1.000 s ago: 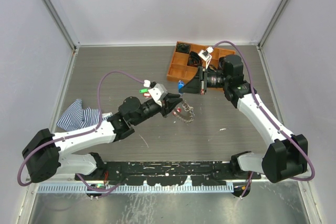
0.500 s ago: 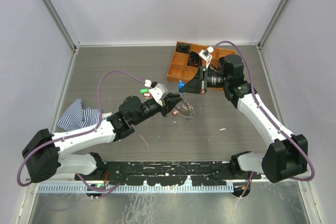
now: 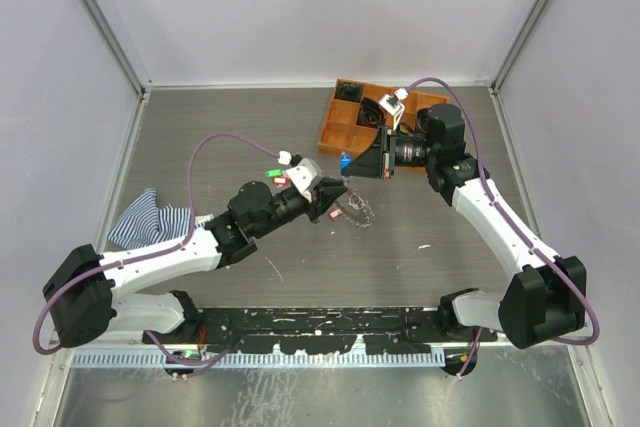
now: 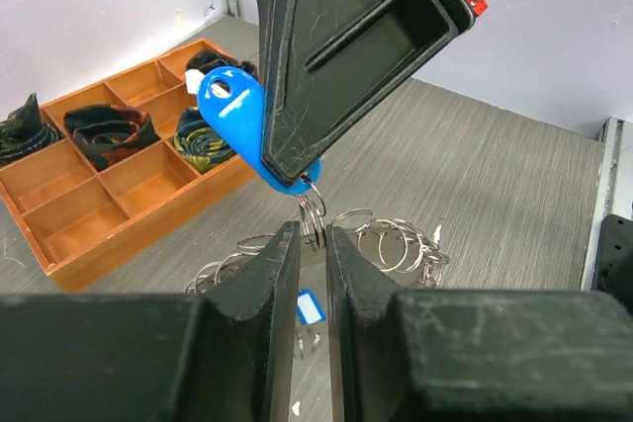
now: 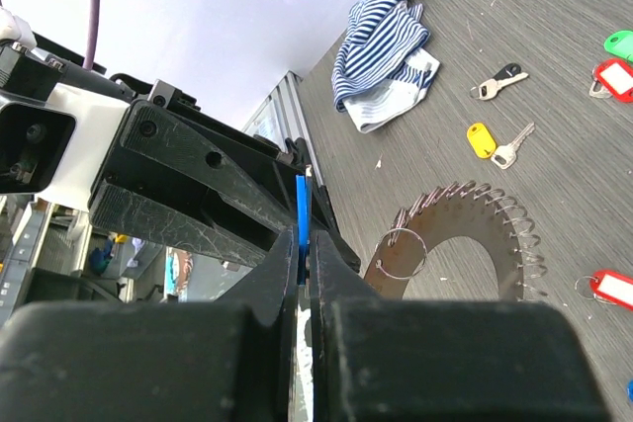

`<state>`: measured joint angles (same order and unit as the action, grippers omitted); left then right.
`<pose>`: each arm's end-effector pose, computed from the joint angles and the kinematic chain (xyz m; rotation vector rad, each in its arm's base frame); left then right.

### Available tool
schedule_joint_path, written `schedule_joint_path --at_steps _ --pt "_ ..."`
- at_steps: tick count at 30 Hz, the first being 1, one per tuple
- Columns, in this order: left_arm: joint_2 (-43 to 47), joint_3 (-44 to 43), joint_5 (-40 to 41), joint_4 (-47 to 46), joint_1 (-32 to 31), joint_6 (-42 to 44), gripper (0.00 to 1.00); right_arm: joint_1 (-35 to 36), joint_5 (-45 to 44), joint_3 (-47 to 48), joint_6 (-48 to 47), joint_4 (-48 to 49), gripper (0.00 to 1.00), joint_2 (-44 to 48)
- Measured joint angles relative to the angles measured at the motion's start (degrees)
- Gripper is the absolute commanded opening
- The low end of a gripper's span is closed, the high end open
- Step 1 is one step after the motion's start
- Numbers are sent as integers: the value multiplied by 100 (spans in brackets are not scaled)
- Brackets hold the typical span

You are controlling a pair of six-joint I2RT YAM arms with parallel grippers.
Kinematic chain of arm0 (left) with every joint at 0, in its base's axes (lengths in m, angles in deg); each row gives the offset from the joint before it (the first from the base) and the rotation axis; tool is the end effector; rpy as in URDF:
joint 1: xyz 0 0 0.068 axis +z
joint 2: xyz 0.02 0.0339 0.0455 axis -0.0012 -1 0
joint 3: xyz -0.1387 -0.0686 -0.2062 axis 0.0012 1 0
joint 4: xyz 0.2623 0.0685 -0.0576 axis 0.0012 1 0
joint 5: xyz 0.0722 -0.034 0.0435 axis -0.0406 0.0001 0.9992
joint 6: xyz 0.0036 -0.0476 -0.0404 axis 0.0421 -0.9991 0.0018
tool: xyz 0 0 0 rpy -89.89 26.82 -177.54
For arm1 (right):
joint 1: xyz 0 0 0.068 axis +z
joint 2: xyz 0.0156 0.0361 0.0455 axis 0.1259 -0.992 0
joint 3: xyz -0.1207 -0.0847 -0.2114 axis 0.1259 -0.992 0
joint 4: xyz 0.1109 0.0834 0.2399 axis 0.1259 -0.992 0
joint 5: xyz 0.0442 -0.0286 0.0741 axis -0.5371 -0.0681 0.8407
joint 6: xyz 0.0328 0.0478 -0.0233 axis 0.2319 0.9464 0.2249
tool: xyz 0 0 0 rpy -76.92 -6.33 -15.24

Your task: Remove the keys from the keyring

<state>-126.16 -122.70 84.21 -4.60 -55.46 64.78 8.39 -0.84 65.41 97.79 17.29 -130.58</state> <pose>0.1759 -0.2611 0.2811 0.7640 1.3695 -0.8249 0.2810 0.1231 0.3169 -0.6058 1.8834 1.5783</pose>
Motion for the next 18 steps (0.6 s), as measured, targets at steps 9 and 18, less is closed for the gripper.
schedule_joint_path --at_steps 9,18 --pt "-22 -59 7 59 2 20 0 0 2 0 7 39 1 0" --pt "26 -59 -98 81 2 232 0 -262 -9 -13 -52 -22 1 0"
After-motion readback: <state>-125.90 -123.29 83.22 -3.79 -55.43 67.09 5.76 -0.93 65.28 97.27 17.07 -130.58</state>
